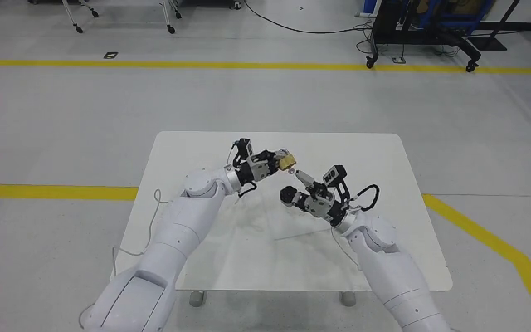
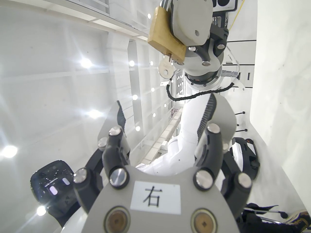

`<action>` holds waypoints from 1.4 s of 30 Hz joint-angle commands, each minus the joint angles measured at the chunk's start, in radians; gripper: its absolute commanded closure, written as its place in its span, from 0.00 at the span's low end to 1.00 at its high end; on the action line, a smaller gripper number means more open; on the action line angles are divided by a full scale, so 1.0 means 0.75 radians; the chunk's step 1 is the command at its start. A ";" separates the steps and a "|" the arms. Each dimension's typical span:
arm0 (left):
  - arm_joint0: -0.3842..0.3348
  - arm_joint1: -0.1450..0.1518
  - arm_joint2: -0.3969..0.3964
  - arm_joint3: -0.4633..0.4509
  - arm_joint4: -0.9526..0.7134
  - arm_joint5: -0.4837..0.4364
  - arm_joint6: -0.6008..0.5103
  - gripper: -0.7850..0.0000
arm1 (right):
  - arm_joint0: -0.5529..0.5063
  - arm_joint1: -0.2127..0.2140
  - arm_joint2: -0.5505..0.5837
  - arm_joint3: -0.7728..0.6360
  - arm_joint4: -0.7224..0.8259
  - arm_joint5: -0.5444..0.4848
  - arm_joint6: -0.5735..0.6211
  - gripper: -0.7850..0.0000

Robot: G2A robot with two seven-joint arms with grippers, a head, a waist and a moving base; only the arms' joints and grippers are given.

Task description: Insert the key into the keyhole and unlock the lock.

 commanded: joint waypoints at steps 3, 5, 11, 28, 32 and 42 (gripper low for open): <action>0.007 0.006 0.007 -0.022 0.062 -0.030 0.023 1.00 | 0.004 0.001 -0.017 0.004 -0.022 0.011 0.012 0.68; 0.015 0.009 0.010 -0.037 0.084 -0.046 0.031 1.00 | 0.004 0.003 -0.018 0.004 -0.038 0.008 0.002 0.70; 0.033 0.014 0.005 -0.070 0.103 -0.063 0.044 1.00 | -0.005 0.008 -0.008 0.009 -0.058 -0.009 -0.031 0.77; 0.059 0.025 0.018 -0.126 0.210 -0.090 0.124 1.00 | -0.025 0.020 -0.004 -0.001 -0.483 -0.261 -0.354 1.00; 0.062 0.027 0.020 -0.135 0.221 -0.090 0.125 1.00 | -0.023 0.017 -0.018 0.002 -0.514 -0.268 -0.400 1.00; 0.076 0.031 0.017 -0.161 0.233 -0.126 0.133 1.00 | -0.015 0.001 -0.036 0.015 -0.271 -0.176 -0.435 1.00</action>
